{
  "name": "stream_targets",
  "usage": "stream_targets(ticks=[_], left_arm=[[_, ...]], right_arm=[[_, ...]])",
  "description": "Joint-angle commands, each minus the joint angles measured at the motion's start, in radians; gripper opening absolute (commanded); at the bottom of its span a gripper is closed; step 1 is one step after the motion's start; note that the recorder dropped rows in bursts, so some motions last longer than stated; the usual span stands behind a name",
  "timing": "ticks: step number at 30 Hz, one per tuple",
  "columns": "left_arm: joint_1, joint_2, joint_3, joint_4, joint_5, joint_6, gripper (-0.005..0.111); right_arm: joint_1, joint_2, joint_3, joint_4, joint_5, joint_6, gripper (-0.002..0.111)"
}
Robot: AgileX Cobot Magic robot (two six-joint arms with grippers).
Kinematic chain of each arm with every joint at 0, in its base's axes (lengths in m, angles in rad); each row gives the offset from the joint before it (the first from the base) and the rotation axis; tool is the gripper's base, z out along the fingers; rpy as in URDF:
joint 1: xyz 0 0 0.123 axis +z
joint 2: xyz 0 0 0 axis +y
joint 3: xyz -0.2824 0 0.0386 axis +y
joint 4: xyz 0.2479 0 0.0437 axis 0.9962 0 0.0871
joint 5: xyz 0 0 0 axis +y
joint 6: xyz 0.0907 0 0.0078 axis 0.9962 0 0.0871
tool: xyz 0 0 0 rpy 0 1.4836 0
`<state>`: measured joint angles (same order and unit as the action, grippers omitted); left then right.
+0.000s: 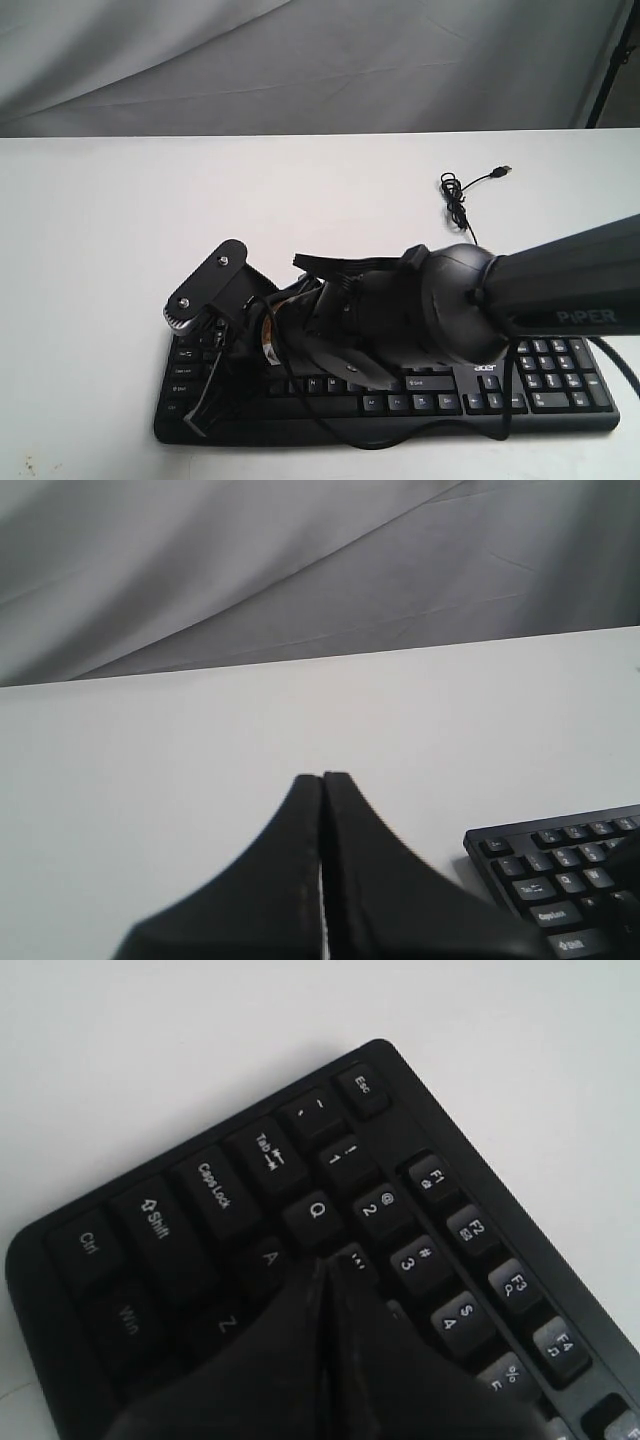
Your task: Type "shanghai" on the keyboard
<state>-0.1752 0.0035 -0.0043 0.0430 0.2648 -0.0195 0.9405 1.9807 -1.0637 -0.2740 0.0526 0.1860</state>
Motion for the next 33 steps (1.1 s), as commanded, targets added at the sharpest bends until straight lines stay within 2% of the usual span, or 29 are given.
stream_targets(ticks=[1, 26, 33], left_arm=[[-0.004, -0.003, 0.004, 0.005, -0.006, -0.003, 0.000], [-0.004, -0.003, 0.004, 0.005, -0.006, -0.003, 0.000], [-0.004, -0.003, 0.004, 0.005, -0.006, -0.003, 0.000]], right_arm=[[0.002, 0.001, -0.004, -0.004, 0.002, -0.007, 0.000], [0.006, 0.040, -0.004, -0.004, -0.025, -0.007, 0.000], [0.006, -0.022, 0.009, -0.015, 0.004, -0.021, 0.000]])
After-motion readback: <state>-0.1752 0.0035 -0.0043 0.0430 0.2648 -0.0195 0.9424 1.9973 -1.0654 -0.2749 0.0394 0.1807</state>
